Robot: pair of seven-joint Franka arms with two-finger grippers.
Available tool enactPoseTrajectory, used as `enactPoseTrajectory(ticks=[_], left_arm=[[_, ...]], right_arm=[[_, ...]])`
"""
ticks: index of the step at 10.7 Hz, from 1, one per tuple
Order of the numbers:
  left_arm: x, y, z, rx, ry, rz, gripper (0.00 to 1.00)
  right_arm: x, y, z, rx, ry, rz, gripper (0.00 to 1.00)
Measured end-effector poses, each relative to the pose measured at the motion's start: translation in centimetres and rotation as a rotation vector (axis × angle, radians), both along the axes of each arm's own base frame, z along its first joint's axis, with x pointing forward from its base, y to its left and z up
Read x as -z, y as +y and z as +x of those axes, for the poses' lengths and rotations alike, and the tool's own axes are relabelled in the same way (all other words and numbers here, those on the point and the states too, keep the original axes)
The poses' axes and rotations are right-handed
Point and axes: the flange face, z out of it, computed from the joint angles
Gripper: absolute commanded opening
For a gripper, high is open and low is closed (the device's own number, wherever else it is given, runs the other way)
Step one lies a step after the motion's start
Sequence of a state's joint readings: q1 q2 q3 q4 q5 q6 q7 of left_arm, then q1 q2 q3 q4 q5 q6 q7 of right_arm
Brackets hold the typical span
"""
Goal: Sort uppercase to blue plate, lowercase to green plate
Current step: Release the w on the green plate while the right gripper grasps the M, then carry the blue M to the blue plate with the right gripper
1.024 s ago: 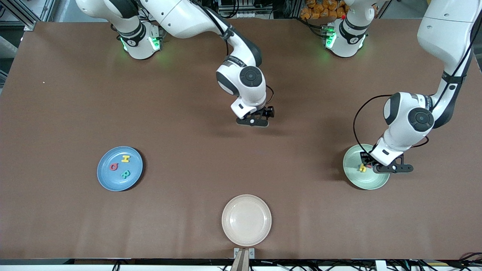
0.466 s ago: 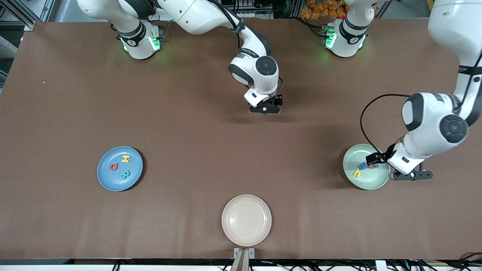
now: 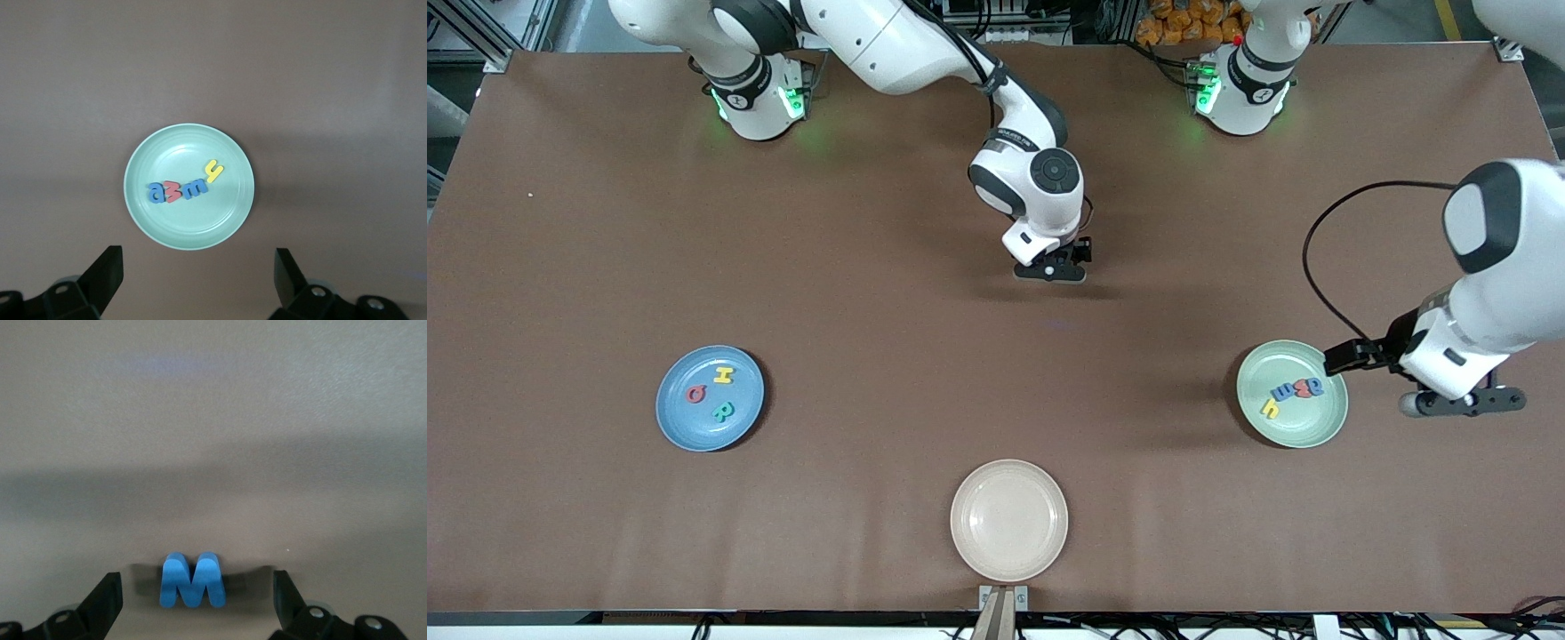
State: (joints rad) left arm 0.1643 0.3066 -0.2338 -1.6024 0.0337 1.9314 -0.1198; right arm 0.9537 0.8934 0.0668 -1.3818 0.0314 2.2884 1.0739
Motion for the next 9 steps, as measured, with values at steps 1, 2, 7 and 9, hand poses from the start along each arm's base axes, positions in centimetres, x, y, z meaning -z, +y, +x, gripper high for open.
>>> enactPoseTrajectory(ticks=[1, 2, 7, 9], left_arm=[[-2.4, 0.1, -0.6, 0.000, 0.014, 0.006, 1.00], [-4.8, 0.2, -1.2, 0.000, 0.046, 0.012, 1.00], [-9.8, -1.2, -2.6, 0.025, 0.092, 0.021, 1.00], [-10.6, -0.1, -2.5, 0.004, 0.075, 0.025, 1.00]], right_arm=[[0.3, 0.2, -0.3, -0.005, 0.000, -0.003, 1.00], [0.4, 0.4, -0.6, -0.012, -0.003, -0.005, 1.00], [0.3, 0.4, -0.4, -0.015, -0.026, -0.018, 1.00], [0.3, 0.3, -0.3, -0.013, -0.028, -0.020, 0.43]])
